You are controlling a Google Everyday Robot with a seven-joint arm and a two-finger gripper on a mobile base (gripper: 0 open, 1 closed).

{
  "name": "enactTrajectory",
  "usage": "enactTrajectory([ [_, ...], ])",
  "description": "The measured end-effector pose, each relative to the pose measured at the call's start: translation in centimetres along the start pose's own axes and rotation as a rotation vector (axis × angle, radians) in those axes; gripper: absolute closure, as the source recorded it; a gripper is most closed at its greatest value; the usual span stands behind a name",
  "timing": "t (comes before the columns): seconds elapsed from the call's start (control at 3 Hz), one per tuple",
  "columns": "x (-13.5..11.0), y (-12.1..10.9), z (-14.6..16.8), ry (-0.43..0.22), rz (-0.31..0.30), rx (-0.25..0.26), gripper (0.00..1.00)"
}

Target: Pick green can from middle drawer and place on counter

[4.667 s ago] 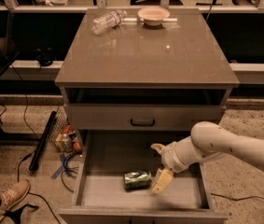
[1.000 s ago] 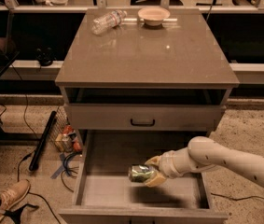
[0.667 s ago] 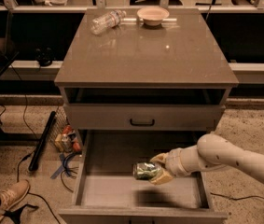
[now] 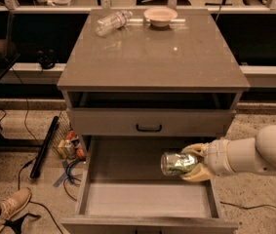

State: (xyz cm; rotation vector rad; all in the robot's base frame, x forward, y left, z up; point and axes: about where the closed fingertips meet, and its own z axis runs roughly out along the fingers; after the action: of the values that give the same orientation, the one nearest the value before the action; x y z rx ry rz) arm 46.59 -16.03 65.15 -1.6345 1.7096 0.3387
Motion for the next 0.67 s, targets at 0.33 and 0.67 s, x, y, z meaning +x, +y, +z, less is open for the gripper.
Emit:
enactTrajectory([
  [0.33, 0.0, -0.1, -0.1, -0.001, 0.000, 0.000, 1.00],
  [0.67, -0.3, -2.5, -3.2, -0.013, 0.005, 0.014, 1.00],
])
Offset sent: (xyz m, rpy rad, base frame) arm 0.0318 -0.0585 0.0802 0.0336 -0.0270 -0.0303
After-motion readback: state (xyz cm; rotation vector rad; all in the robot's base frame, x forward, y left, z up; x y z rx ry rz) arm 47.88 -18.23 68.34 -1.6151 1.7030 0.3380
